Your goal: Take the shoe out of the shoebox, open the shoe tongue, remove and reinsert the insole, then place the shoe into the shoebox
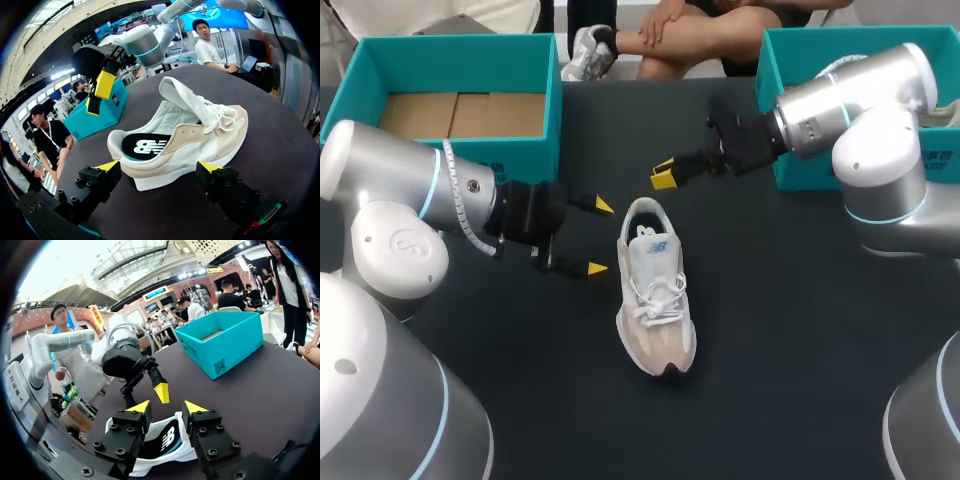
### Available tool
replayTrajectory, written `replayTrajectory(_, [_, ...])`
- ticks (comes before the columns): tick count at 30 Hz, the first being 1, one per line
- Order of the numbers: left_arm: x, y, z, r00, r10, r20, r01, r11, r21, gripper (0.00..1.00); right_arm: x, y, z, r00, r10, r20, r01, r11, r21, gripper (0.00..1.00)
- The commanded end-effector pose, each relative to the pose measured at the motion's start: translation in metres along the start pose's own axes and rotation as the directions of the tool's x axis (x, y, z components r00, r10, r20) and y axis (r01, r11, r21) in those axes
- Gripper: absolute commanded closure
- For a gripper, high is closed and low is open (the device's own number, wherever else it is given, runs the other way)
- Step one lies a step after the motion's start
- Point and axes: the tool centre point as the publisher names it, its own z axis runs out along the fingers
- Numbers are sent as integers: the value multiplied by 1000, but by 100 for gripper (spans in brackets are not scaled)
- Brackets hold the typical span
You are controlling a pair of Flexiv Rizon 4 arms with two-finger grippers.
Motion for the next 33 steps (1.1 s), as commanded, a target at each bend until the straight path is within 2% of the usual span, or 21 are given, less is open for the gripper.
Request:
replayTrajectory(1, [0, -1, 1, 1000, 0, 0, 0, 1000, -5, 0, 10, 5, -18, 997, 51, 50, -53, 998, 38, 64])
replayTrajectory(2, [0, -1, 1, 1000, 0, 0, 0, 1000, -5, 0, 10, 5, -19, 996, 70, 59, -73, 996, 44, 65])
replayTrajectory(3, [0, -1, 1, 1000, 0, 0, 0, 1000, -5, 0, 11, 5, -20, 994, 89, 69, -92, 995, 47, 72])
replayTrajectory(4, [0, -1, 1, 1000, 0, 0, 0, 1000, -5, 0, 11, 3, -20, 991, 113, 78, -117, 992, 46, 92])
replayTrajectory(5, [0, -1, 1, 1000, 0, 0, 0, 1000, -5, 0, 10, 2, -20, 990, 118, 81, -122, 991, 49, 100])
replayTrajectory(10, [2, -3, -1, 1000, 15, -7, -15, 1000, 2, 0, 8, -6, -18, 968, 184, 169, -201, 976, 84, 100])
replayTrajectory(11, [4, -6, -6, 999, 32, -5, -32, 999, 5, 0, 7, -8, -19, 957, 189, 221, -218, 969, 116, 100])
replayTrajectory(16, [10, -13, -26, 998, 65, -15, -65, 998, -8, 0, 6, -14, -29, 910, 252, 331, -299, 949, 99, 100])
replayTrajectory(21, [7, -12, -47, 997, 75, -11, -75, 997, 11, 0, 9, -16, -29, 881, 286, 377, -336, 939, 73, 100])
replayTrajectory(33, [-15, -4, -91, 992, 67, -103, -62, 997, 48, 0, 9, -16, -29, 881, 286, 377, -336, 939, 73, 100])
